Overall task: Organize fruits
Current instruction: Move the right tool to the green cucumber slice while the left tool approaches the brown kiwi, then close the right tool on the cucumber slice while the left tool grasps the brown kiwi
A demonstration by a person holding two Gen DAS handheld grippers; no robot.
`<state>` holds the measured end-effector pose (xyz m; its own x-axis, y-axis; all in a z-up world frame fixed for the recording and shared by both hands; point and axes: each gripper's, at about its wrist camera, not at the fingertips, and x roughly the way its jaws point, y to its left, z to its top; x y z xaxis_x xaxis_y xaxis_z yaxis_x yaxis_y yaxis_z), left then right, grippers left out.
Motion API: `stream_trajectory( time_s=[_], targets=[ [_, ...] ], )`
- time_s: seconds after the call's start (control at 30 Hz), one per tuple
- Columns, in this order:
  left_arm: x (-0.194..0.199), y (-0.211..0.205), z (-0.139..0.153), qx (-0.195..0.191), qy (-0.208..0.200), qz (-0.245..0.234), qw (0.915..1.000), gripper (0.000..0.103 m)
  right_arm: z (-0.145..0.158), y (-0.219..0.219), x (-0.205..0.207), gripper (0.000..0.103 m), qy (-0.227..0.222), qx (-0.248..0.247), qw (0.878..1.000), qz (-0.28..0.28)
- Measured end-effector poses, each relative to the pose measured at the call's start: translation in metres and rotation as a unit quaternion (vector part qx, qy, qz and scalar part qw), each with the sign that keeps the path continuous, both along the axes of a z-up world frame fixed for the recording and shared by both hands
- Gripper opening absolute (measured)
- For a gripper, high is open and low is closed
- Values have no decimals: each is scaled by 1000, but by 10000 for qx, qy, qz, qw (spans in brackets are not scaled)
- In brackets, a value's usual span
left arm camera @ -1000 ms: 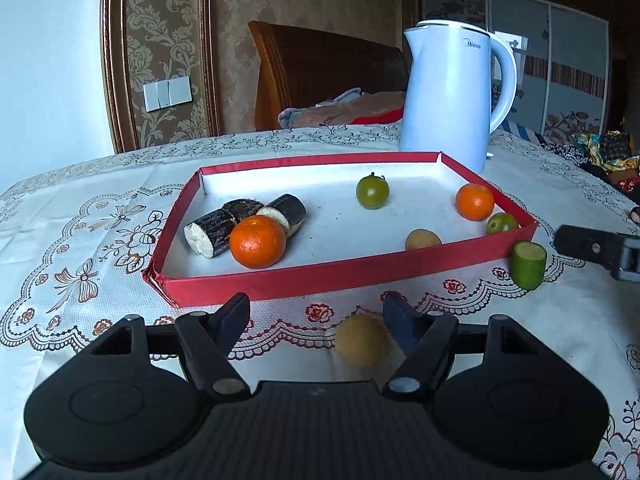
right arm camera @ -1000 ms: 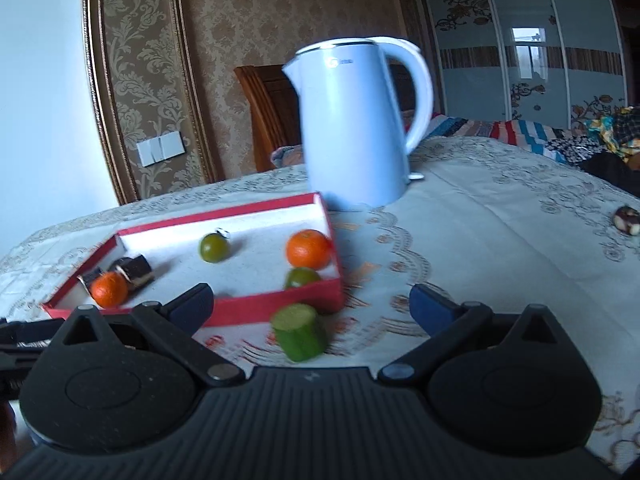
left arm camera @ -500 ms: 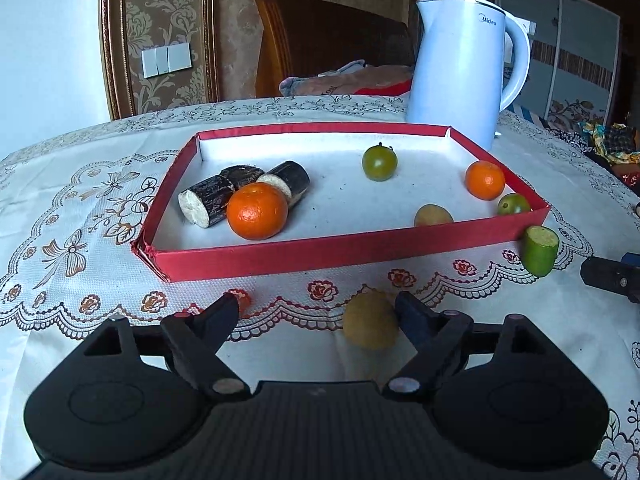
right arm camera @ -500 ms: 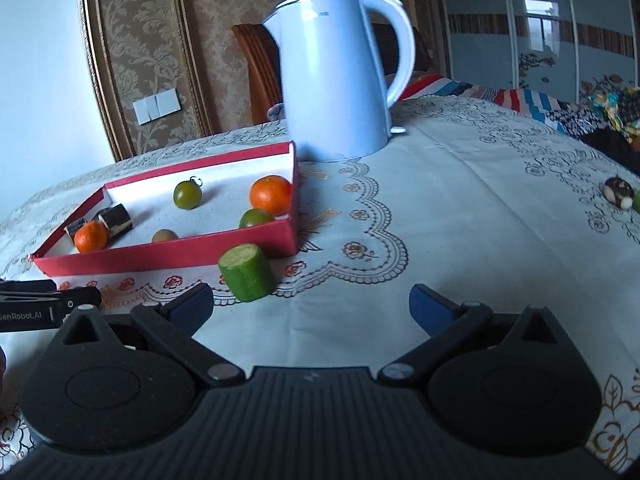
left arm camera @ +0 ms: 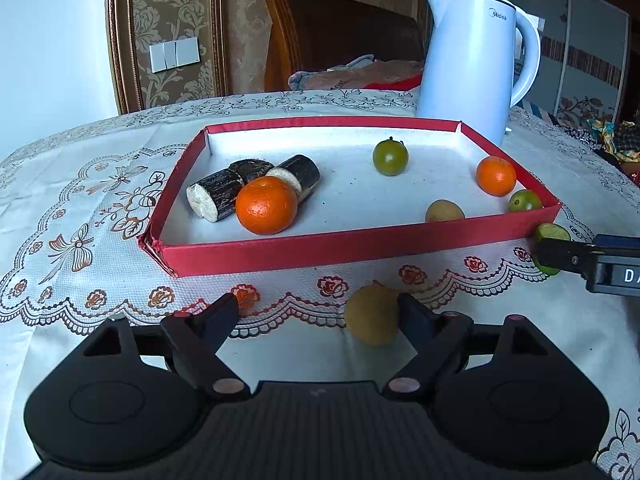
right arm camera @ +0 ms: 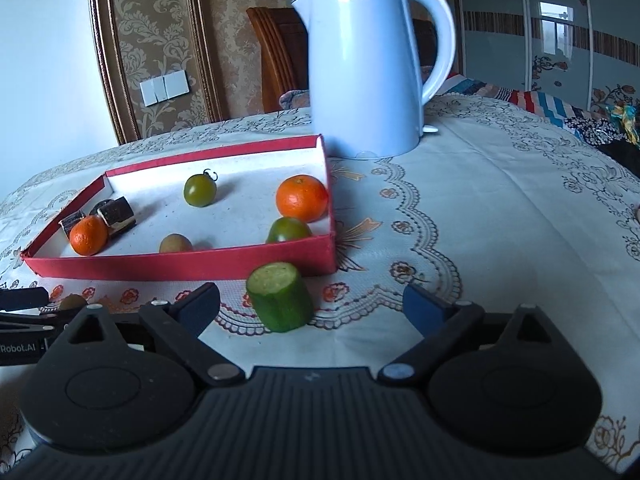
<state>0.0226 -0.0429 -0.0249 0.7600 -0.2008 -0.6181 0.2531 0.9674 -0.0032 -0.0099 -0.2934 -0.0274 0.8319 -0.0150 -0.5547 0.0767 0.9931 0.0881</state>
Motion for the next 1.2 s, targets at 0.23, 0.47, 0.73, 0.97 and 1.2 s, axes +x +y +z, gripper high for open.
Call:
stream_trajectory(
  time_s=[0.23,0.47,0.73,0.97,1.2],
  targets=[
    [0,0,0,22,-9,37,10000,86,-2,8,7,71,97,-87,9999,19],
    [1,3,0,-11,1,103,9999,86,-3,20,9,33,150,-384,9990,185],
    [0,4,1,-26,-5,100,9999,85,-1,22,7,33,147,-221,9993,270],
    [0,8,2,150,-67,122,9998,72,-1,47,8,33,168,-345,9982,468],
    [-1,11,3,158,-118,79,9998,54,-2,49,7,33,145,-332,9980,515]
  ],
)
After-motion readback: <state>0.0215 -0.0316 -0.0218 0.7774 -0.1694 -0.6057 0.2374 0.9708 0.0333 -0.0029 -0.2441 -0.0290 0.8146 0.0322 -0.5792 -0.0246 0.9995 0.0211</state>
